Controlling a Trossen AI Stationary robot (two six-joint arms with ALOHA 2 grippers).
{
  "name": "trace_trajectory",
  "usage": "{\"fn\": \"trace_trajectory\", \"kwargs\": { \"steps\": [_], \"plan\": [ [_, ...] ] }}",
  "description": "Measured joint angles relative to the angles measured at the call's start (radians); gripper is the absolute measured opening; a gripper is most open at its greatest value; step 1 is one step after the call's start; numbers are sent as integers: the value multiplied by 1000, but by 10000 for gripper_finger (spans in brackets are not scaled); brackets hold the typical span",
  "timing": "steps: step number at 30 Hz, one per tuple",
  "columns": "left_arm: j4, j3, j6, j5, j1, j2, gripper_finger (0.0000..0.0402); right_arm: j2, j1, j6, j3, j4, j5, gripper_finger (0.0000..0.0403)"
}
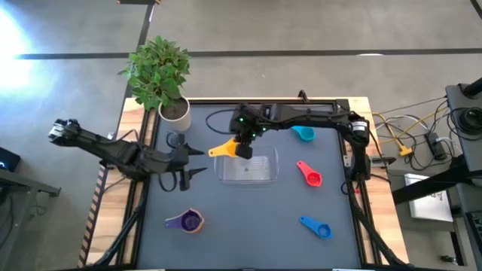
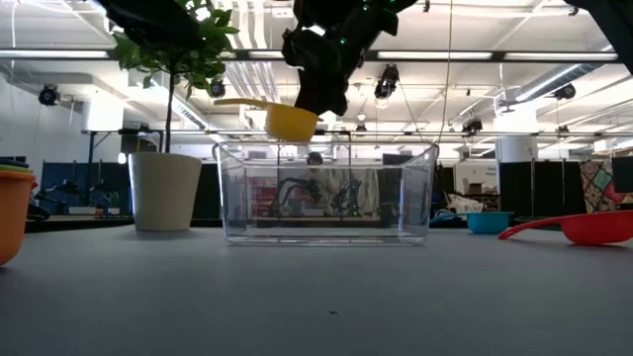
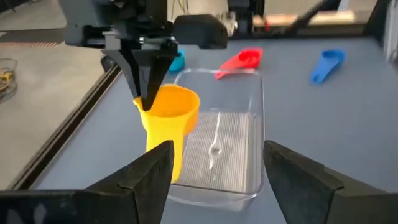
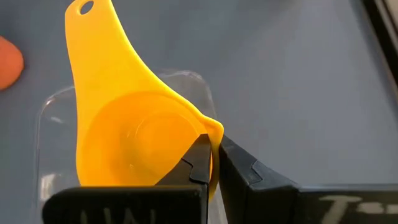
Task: Nest measuring cups in basket
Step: Stack the yellow measuring cup on top of the violet measuring cup
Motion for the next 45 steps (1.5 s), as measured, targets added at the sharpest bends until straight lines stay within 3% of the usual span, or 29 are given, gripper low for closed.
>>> {"fn": "trace_trajectory", "kwargs": {
  "steps": [5,11,18,30,45],
  "plan": [
    [-135,87,-3,-24,0,123,230,-1,12,33,-15,22,1,8],
    [-285,206,-65,-136,0,259,230,-1,37,56,7,32,20,8],
    [-298,302,-66,-169,0,366,230,-1,71,56,13,26,51,8],
    [-315,320,-74,-163,8,454,228,0,109,54,13,33,51,8],
    [-331,320,-71,-103,36,452,124,0,113,51,11,42,53,8]
  ]
}}
